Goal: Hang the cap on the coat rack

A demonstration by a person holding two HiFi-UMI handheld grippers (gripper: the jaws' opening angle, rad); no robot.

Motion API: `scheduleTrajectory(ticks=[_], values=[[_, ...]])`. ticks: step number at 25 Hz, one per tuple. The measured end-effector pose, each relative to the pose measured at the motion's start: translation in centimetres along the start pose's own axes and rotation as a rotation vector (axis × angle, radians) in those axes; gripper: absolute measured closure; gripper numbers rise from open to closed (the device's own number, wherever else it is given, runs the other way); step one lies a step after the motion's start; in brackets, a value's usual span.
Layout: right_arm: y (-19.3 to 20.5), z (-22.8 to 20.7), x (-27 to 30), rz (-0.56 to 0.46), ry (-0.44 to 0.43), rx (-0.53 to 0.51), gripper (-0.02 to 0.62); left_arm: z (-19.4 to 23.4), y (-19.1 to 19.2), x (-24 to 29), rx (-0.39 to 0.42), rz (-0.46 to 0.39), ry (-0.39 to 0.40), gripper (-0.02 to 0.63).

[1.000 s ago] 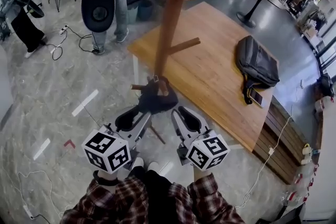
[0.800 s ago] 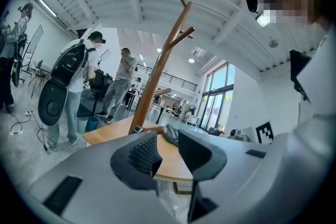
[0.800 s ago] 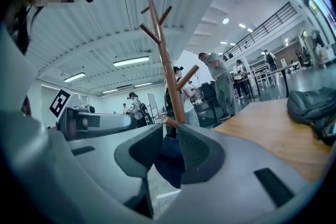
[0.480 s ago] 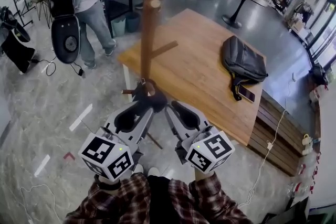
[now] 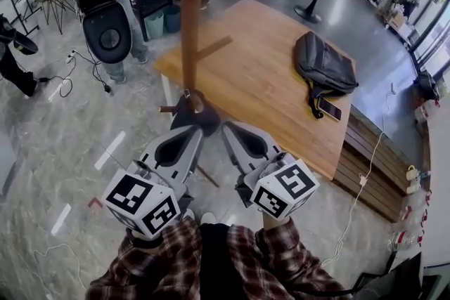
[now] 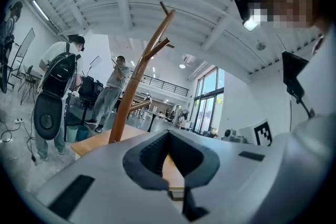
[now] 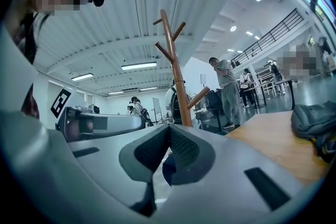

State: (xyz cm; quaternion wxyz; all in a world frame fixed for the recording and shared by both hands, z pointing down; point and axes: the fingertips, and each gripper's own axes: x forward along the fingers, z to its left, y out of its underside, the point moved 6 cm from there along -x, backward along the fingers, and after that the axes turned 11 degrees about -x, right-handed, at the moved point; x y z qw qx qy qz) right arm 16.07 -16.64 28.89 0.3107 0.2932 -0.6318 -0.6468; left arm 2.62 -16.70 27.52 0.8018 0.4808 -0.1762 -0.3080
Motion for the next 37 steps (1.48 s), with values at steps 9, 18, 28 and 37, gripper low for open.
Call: scheduleTrajectory(ticks=[9,18,28,37], values=[[0.1,0.0,0.0,0.007,0.001,0.026,0.583,0.0,0.1,-0.1,-0.029,0.016,0.024,0.595],[0.4,-0.3,0.1,0.000,0.000,0.062,0.584,0.2,-0.1,0.6,-0.022,0.024,0.019,0.595],[0.8,-0.8,0.3,0.003,-0.008,0.101,0.584,0.6,-0.1,1.1,-0.032,0.021,0.028,0.595],[0.5,-1.2,2.2,-0.004,-0.054,0.120,0.584,1.5,-1.3,0.5,-0.035,-0.013,-0.021,0.595]])
